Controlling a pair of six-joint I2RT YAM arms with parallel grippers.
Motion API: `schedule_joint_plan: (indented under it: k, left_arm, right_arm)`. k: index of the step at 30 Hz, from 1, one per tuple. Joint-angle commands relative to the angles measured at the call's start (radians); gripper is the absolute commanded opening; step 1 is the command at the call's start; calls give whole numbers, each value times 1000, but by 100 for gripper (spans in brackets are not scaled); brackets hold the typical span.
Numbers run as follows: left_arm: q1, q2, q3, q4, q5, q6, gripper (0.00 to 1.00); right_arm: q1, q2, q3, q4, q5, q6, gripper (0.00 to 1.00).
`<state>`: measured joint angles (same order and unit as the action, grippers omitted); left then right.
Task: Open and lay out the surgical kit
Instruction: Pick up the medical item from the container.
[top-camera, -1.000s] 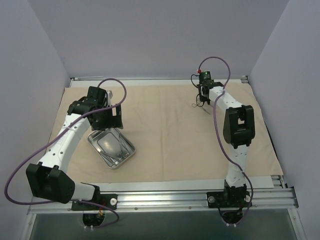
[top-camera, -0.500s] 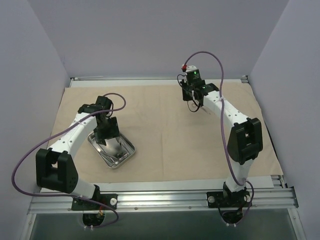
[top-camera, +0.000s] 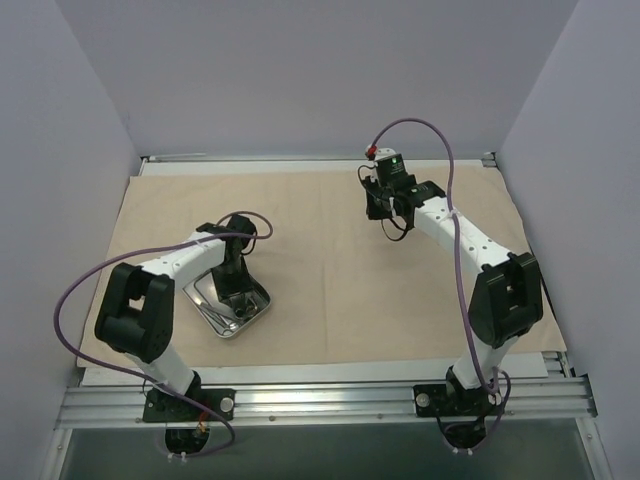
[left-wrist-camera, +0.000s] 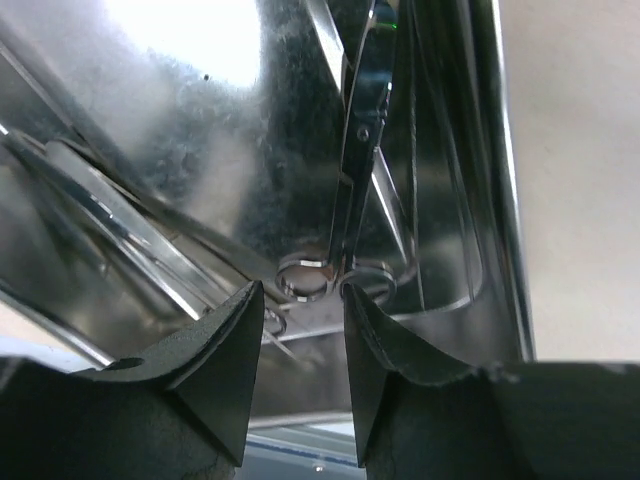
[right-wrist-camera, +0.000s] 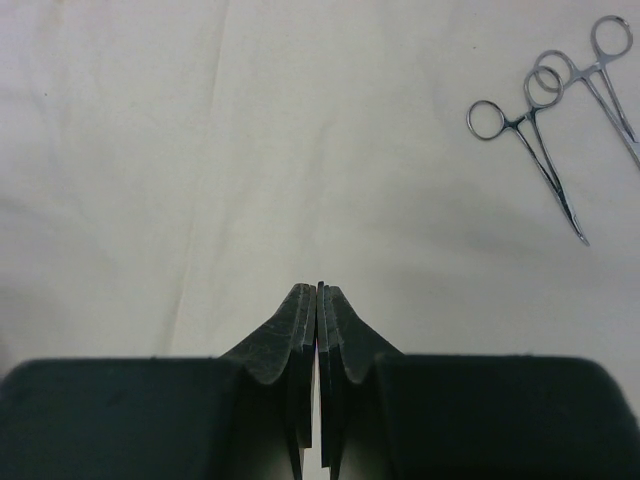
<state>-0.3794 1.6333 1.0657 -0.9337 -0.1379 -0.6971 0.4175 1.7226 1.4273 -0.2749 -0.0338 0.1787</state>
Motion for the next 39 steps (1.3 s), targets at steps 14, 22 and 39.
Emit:
schedule_joint_plan:
  k: [14, 22, 39]
  left_arm:
    - [-26, 171, 30, 59, -146, -102, 49]
    - [94, 172, -21, 68, -112, -59, 47]
    - [128, 151, 146, 4, -98, 11, 68]
  right_arm:
    - [-6, -166, -65, -27, 23, -15, 0]
    - [-6, -158, -57, -14, 11, -12, 0]
    - [-6, -152, -39, -6, 5, -16, 0]
